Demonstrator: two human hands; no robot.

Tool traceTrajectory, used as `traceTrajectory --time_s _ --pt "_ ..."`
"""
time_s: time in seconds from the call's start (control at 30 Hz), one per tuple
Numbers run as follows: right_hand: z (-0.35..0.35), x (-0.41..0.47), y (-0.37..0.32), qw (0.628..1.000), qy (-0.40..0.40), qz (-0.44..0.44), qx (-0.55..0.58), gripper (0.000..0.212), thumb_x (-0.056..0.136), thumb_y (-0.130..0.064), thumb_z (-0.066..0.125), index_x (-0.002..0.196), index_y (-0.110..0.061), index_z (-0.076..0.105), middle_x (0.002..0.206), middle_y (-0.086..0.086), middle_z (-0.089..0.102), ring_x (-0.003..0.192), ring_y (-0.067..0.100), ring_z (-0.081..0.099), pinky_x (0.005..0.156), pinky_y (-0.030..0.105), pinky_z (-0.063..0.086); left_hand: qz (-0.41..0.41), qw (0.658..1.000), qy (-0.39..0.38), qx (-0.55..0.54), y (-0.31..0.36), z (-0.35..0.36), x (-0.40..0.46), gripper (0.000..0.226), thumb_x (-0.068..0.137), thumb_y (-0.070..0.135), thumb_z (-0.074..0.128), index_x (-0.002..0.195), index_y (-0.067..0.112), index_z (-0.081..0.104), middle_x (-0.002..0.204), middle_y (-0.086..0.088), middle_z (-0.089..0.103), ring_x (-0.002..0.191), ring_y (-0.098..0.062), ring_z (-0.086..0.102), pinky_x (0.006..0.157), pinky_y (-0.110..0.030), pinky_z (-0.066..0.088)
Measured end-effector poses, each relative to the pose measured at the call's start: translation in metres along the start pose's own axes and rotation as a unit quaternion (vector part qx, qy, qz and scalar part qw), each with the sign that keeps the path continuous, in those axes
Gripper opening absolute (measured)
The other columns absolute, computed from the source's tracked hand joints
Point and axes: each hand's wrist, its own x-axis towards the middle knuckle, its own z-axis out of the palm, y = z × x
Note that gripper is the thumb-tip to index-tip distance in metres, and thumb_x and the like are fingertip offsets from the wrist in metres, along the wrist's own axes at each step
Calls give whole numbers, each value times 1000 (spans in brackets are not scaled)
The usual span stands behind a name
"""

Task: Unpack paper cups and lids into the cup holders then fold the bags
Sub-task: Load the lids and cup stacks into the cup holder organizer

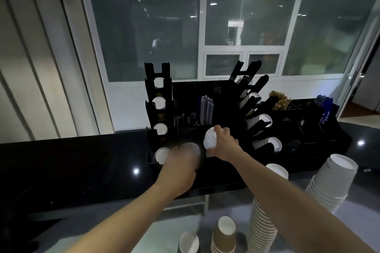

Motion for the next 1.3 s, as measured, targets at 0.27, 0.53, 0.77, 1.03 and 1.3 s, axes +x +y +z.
traceTrajectory --time_s 0.27,0.53,0.77,1.03,1.3 --pt "25 22 6 999 3 4 -38 86 79 -49 76 144 -27 24 139 13 34 119 39 51 103 52 39 14 999 50 -3 -12 19 4 26 79 25 63 102 15 72 119 -4 67 118 -24 59 114 -50 39" --pt "44 29 27 992 -24 -19 -120 67 91 -63 54 145 -27 39 152 13 40 144 37 28 121 51 17 12 998 58 -13 -14 27 9 28 81 25 59 104 14 71 120 -4 66 119 -25 58 116 -51 36" --pt "65 8 41 993 -20 -61 -99 55 107 -44 17 160 -29 17 169 -3 10 156 22 -5 121 59 -11 14 999 42 -10 -15 30 7 22 82 25 61 100 15 70 117 -2 65 121 -26 55 118 -55 31" --pt "59 -19 34 992 25 -90 -81 52 108 -35 27 157 -18 27 168 2 19 155 18 11 124 53 -1 40 997 58 -29 -5 24 5 23 86 25 53 96 15 71 108 0 66 115 -26 57 117 -59 28" --pt "56 -127 38 975 165 -146 22 20 101 -19 50 96 -10 67 98 5 68 94 30 64 84 40 45 84 982 90 -144 56 24 -28 22 94 27 51 76 17 59 72 -1 54 71 -23 52 65 -38 48"
